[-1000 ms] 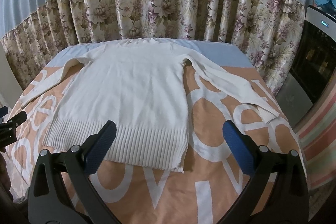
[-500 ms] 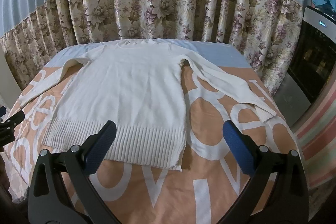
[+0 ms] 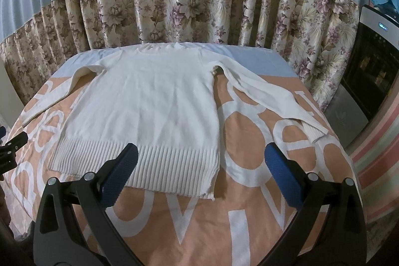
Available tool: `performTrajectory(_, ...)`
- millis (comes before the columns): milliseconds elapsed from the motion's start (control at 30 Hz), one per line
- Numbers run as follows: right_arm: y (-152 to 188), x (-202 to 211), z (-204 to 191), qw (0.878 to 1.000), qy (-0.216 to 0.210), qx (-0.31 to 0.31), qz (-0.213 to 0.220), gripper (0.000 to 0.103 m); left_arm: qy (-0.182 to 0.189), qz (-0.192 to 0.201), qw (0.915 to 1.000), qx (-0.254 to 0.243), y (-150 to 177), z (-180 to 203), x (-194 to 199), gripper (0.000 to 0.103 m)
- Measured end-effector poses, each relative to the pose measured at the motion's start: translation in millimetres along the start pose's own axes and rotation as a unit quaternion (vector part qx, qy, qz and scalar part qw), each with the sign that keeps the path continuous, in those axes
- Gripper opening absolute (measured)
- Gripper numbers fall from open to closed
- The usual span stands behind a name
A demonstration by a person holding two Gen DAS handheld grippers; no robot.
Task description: Fold small clothes
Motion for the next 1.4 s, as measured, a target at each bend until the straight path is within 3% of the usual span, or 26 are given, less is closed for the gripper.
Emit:
performTrajectory(433, -8, -6, 43, 0.999, 0.035, -0.020, 0.017, 0.100, -0.001, 0.009, 0.9999, -0.012, -13, 19, -10, 0.101)
performTrajectory(1033, 3, -20, 120, 0.992, 0.096, -0.077, 0.002, 0.100, -0.005, 0.004, 0.9995, -0.031, -18, 29, -14, 0.101)
performTrajectory(1400, 3, -35, 163, 0.987, 0.133, -0.087, 0.002, 0.100, 0.010, 0.007, 0.9982, -0.058, -26, 60, -24, 0.101)
Point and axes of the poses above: each gripper's, at about its wrist camera, not at the fingertips, and x roughly against the way its jaws point, z to its right, y to its underside, the point moved 1 cm from there along -x, roughly the way its jaws point, and after that the axes turned 3 degrees about -y, right-handed, at the moved point
